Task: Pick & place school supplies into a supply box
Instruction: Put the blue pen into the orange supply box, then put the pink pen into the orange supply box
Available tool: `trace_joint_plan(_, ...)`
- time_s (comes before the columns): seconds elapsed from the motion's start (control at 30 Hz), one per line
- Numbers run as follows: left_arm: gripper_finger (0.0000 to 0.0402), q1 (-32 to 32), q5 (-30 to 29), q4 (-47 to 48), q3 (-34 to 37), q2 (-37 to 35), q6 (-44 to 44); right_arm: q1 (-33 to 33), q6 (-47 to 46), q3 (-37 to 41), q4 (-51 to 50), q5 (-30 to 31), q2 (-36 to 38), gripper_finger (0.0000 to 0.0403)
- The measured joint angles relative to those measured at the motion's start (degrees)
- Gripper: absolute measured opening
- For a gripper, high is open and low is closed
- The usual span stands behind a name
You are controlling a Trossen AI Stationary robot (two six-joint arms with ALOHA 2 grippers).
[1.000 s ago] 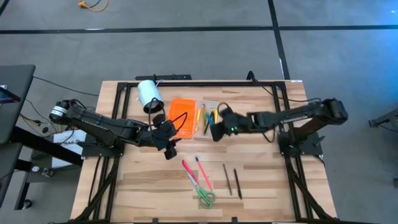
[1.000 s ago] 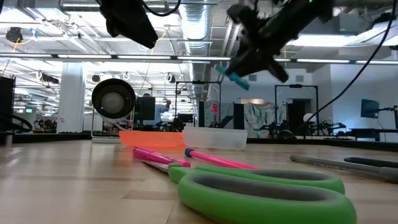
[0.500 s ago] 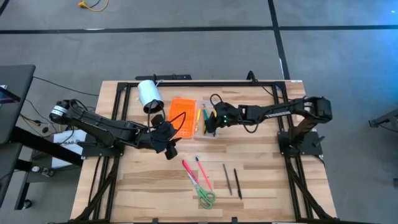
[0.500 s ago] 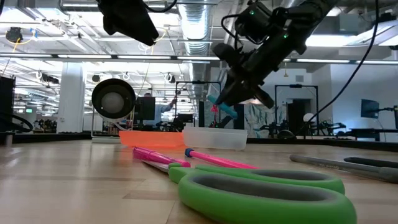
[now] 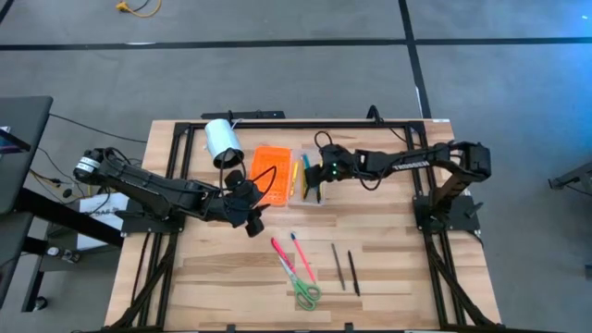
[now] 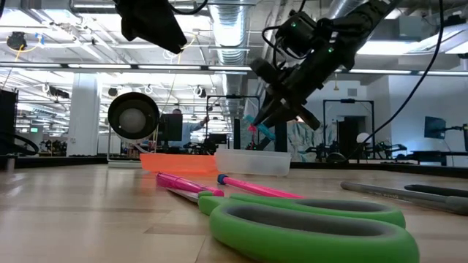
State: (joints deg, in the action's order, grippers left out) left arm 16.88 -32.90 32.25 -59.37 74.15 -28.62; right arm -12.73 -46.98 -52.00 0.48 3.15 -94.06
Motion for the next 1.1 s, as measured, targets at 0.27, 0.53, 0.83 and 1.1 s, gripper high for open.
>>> trace_joint_plan(0.27,0.0164,0.0,-0.7,0.0,0.0,0.0,-0.1,-1.3,-1.0,0.0,0.0,0.9,0.0,0.0098)
trace_joint_plan(0.53,0.0164,0.0,-0.8,0.0,0.0,0.0,-1.5,-1.1,0.1,0.0,-0.1,1.5,0.2,0.0127)
trace_joint_plan(0.83,0.0164,0.8,-0.4,0.0,0.0,0.0,-10.6,3.7,13.2,0.0,-0.6,1.4,5.3,0.0121)
trace_joint_plan(1.1,0.0164,5.5,-0.8,0.0,0.0,0.0,-18.0,12.5,31.8,0.0,-10.6,1.4,14.8,0.0118)
